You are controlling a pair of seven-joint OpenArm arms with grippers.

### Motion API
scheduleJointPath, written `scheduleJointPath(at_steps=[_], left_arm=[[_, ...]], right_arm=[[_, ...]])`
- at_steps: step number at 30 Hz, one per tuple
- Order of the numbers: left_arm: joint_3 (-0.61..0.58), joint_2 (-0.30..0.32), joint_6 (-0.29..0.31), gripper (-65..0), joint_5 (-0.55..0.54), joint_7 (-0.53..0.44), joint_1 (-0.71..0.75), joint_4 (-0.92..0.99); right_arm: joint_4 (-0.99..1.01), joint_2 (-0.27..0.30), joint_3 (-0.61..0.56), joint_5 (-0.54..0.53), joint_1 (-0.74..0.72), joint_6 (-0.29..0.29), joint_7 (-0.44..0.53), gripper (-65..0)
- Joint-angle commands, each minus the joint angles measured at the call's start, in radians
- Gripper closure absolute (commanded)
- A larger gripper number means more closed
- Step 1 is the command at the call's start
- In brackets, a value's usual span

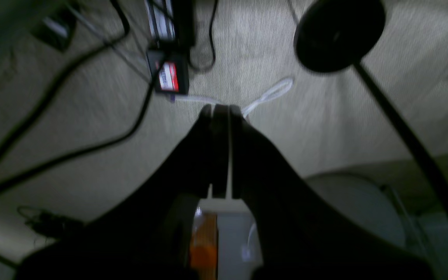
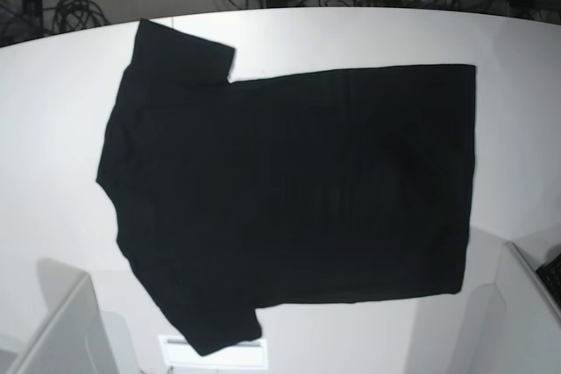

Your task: Fold the T-shirt properly

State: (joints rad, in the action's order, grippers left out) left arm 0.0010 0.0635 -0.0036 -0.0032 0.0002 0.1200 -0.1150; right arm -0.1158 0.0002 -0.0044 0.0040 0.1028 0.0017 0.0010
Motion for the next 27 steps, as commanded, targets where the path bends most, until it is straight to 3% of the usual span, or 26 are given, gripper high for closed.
scheduleJointPath(at_steps=[1, 15, 20, 24, 27], left_arm=[[0.001, 0.003, -0.003, 0.0, -0.001, 0.001, 0.007, -0.001], [-0.005, 0.002, -0.003, 0.0, -0.001, -0.001, 0.132, -0.144], [-0.005, 0.002, -0.003, 0.0, -0.001, -0.030, 0.180, -0.167], [0.000, 0.005, -0.003, 0.0, -0.001, -0.124, 0.295, -0.274], [0.001, 0.025, -0.003, 0.0, -0.002, -0.133, 0.390, -0.369]], right_arm=[[-0.014, 0.013, -0.001, 0.001, 0.021, 0.005, -0.006, 0.0], [-0.046, 0.022, -0.001, 0.001, 0.087, 0.004, -0.002, 0.0], [-0.216, 0.039, -0.001, 0.001, 0.206, 0.002, -0.006, 0.0], [-0.381, 0.060, -0.001, 0.000, 0.328, 0.002, -0.008, 0.0], [-0.471, 0.073, 0.001, 0.000, 0.409, 0.002, -0.008, 0.0]])
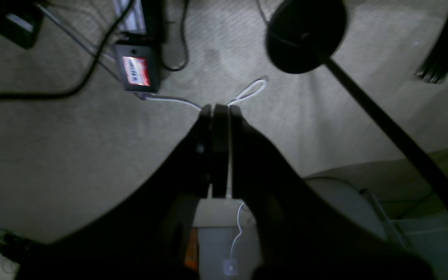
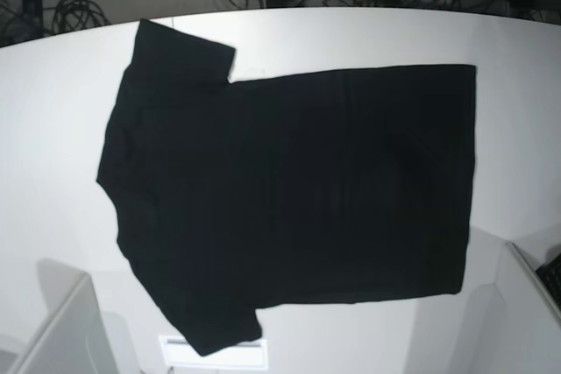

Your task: Fold the T-shirt properly

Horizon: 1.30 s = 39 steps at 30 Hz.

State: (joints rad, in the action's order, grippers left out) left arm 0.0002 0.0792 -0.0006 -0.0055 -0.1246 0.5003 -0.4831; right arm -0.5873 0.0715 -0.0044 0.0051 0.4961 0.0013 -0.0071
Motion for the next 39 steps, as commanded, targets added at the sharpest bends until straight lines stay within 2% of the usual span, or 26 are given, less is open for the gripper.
scheduleJointPath(at_steps=[1, 8, 10, 15, 21, 27, 31, 33, 36, 39], left_arm=[[0.007, 0.009, -0.006, 0.0, 0.000, -0.008, 0.045, -0.039], [0.011, 0.047, -0.006, 0.0, -0.003, -0.008, 0.291, -0.345], [0.053, 0.066, -0.006, 0.0, -0.003, -0.008, 0.363, -0.440], [0.225, 0.066, -0.006, 0.0, -0.003, -0.010, 0.528, -0.671], [0.372, 0.061, -0.006, 0.0, -0.024, -0.010, 0.703, -0.958], [0.484, 0.052, -0.005, 0.0, -0.224, -0.010, 0.799, -1.232], [0.545, 0.050, -0.005, 0.0, -0.322, -0.002, 0.802, -1.365], [0.561, 0.052, -0.005, 0.0, -0.385, -0.002, 0.797, -1.426], [0.562, 0.055, -0.005, 0.0, -0.434, -0.008, 0.757, -1.494], [0.570, 0.052, -0.005, 0.0, -0.433, -0.010, 0.674, -1.498]], right_arm=[[-0.032, 0.014, 0.001, -0.003, 0.042, 0.003, 0.000, 0.0], [-0.259, 0.050, 0.007, -0.006, 0.244, 0.003, 0.000, 0.0], [-0.345, 0.057, 0.008, -0.007, 0.312, 0.003, -0.011, 0.0], [-0.587, 0.063, 0.011, -0.007, 0.445, 0.003, -0.143, 0.0], [-0.845, 0.066, 0.116, -0.007, 0.534, 0.003, -0.278, 0.0], [-1.077, 0.060, 0.243, -0.007, 0.539, 0.003, -0.391, 0.0], [-1.267, 0.057, 0.309, -0.007, 0.527, 0.003, -0.466, 0.0], [-1.361, 0.037, 0.341, -0.007, 0.496, 0.003, -0.508, 0.0], [-1.428, 0.004, 0.376, -0.007, 0.416, 0.003, -0.538, 0.0], [-1.427, -0.028, 0.376, -0.007, 0.310, 0.003, -0.538, 0.0]])
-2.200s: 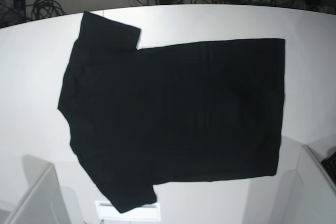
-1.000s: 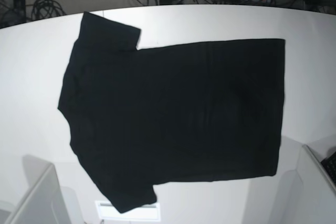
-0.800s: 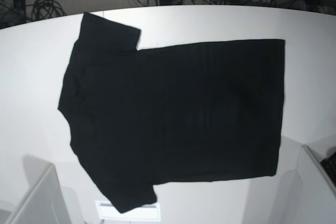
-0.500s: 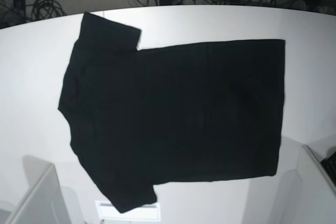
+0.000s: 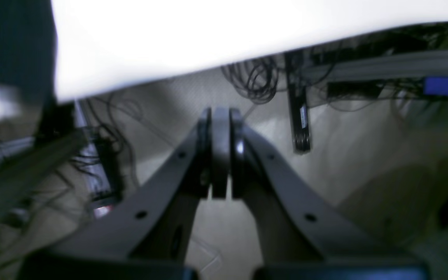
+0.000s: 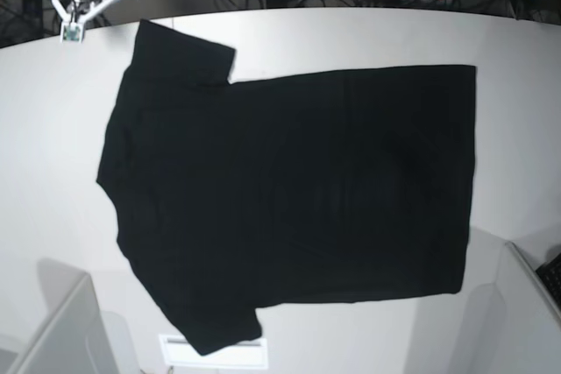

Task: Fold the T-shirt properly
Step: 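Lower both grippers to the shirt edge and pinch its two corners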

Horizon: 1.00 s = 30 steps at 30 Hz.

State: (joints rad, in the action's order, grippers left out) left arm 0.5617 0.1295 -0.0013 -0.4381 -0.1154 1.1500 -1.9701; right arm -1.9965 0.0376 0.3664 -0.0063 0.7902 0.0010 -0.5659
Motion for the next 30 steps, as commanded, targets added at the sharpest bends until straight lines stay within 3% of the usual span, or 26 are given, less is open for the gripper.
scheduleJointPath(at_steps=[1, 5, 9, 12, 15, 18, 21, 23, 25, 27, 30], left_arm=[[0.016, 0.002, -0.004, 0.0, 0.000, -0.019, -0.001, -0.008], [0.014, 0.006, -0.004, 0.0, 0.002, -0.019, -0.071, -0.010], [0.017, 0.009, -0.004, 0.0, 0.002, -0.008, -0.147, -0.010], [0.013, 0.009, -0.003, 0.0, -0.008, -0.007, -0.184, -0.008], [0.013, 0.009, 0.013, 0.0, -0.008, -0.007, -0.213, -0.008], [0.013, 0.009, 0.108, -17.3, -0.011, -0.004, -0.224, -0.008], [0.021, 0.009, 0.185, -34.6, -0.037, 0.104, -0.255, -0.008], [0.064, 0.009, 0.260, -41.6, -0.123, 0.202, -0.282, 0.005], [0.130, 0.008, 0.347, -44.9, -0.255, 0.333, -0.319, 0.024], [0.209, 0.008, 0.419, -43.9, -0.342, 0.451, -0.357, 0.042], [0.311, 0.006, 0.496, -41.5, -0.356, 0.603, -0.430, 0.062]], right_arm=[[-0.017, -0.006, 0.000, 0.004, -0.015, 0.003, 0.020, 0.0], [-0.017, -0.075, 0.000, 0.004, -0.122, -0.009, 0.020, 0.0], [-0.017, -0.143, 0.009, 0.002, -0.197, -0.204, 0.010, 0.0], [-0.016, -0.155, 0.009, -0.004, -0.242, -0.335, -0.049, -0.8], [-0.014, -0.152, 0.035, -0.133, -0.275, -0.428, -0.125, -20.7], [-0.005, -0.150, 0.171, -0.341, -0.311, -0.450, -0.190, -31.5], [0.030, -0.132, 0.296, -0.493, -0.355, -0.451, -0.293, -32.1], [0.073, -0.112, 0.342, -0.548, -0.381, -0.451, -0.351, -32.1], [0.127, -0.083, 0.369, -0.587, -0.401, -0.453, -0.392, -32.1], [0.179, -0.067, 0.389, -0.625, -0.417, -0.453, -0.408, -32.1], [0.247, -0.043, 0.395, -0.665, -0.427, -0.453, -0.411, -32.1]])
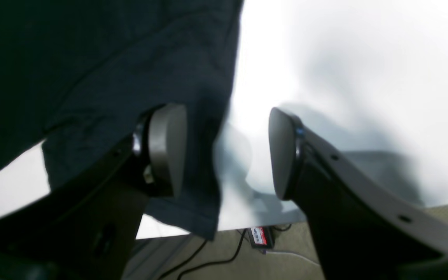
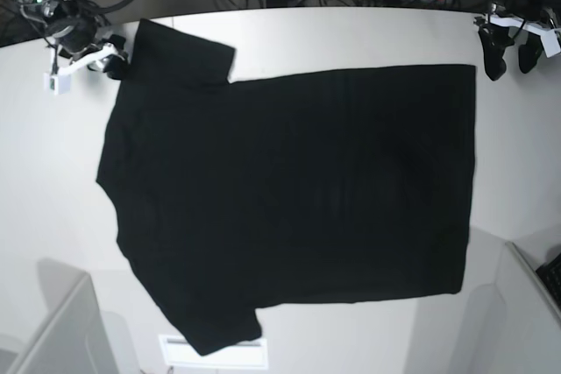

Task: Fold the T-shirt properly
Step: 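Lower both grippers to the shirt edge and pinch its two corners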

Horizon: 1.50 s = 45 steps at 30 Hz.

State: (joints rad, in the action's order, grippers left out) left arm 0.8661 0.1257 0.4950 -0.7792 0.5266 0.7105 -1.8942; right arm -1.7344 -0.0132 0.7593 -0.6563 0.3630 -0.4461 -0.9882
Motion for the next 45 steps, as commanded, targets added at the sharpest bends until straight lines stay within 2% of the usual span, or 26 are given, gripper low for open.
scheduleJointPath(at_steps=[1, 4, 6, 9, 14, 17, 23, 25, 29, 33, 41, 45], left_arm=[[0.031, 0.010, 0.023, -41.0, -0.001, -0.001, -0.015, -0.008], [0.078, 0.007, 0.074, -40.3, 0.033, 0.073, -0.068, 0.028], [0.094, 0.007, 0.080, -40.3, 0.040, 0.094, -0.090, 0.064], [0.091, 0.009, 0.080, -40.3, 0.040, 0.094, -0.105, 0.123], [0.091, 0.009, 0.081, -40.3, 0.036, 0.096, -0.119, 0.189], [0.091, 0.009, 0.081, -40.5, 0.034, 0.096, -0.121, 0.206], [0.091, 0.007, 0.152, -40.5, 0.037, 0.097, -0.157, 0.265], [0.091, 0.007, 0.152, -40.5, 0.037, 0.097, -0.176, 0.299], [0.060, 0.010, 0.155, -40.5, 0.037, 0.097, -0.197, 0.338], [-0.015, 0.010, 0.150, -40.5, 0.034, 0.097, -0.219, 0.348], [-0.032, 0.002, 0.149, -40.5, 0.034, 0.099, -0.277, 0.428], [-0.077, 0.005, 0.149, -40.3, 0.033, 0.099, -0.300, 0.482]], right_arm=[[0.007, 0.012, 0.002, -0.024, -0.002, -0.006, 0.012, -32.1], [0.058, 0.015, 0.001, -0.027, -0.003, -0.006, 0.015, -32.1], [0.078, 0.015, -0.001, -0.027, -0.003, -0.007, 0.013, -32.1], [0.101, 0.014, -0.022, -0.023, 0.003, -0.009, 0.013, -32.1], [0.104, 0.015, -0.142, -0.024, 0.055, -0.009, 0.022, -32.1], [0.109, 0.008, -0.160, -0.021, 0.066, -0.009, 0.024, -32.1], [0.109, 0.008, -0.162, -0.020, 0.072, -0.009, 0.024, -31.2], [0.109, 0.009, -0.162, -0.020, 0.072, -0.009, 0.024, -24.2], [0.109, 0.009, -0.162, -0.018, 0.072, -0.007, 0.015, 0.0], [0.109, 0.011, -0.162, -0.018, 0.072, -0.001, 0.013, 0.0], [0.109, 0.014, -0.156, -0.018, 0.072, -0.001, 0.013, 0.0], [0.109, 0.014, -0.156, -0.018, 0.072, -0.001, 0.013, 0.0]])
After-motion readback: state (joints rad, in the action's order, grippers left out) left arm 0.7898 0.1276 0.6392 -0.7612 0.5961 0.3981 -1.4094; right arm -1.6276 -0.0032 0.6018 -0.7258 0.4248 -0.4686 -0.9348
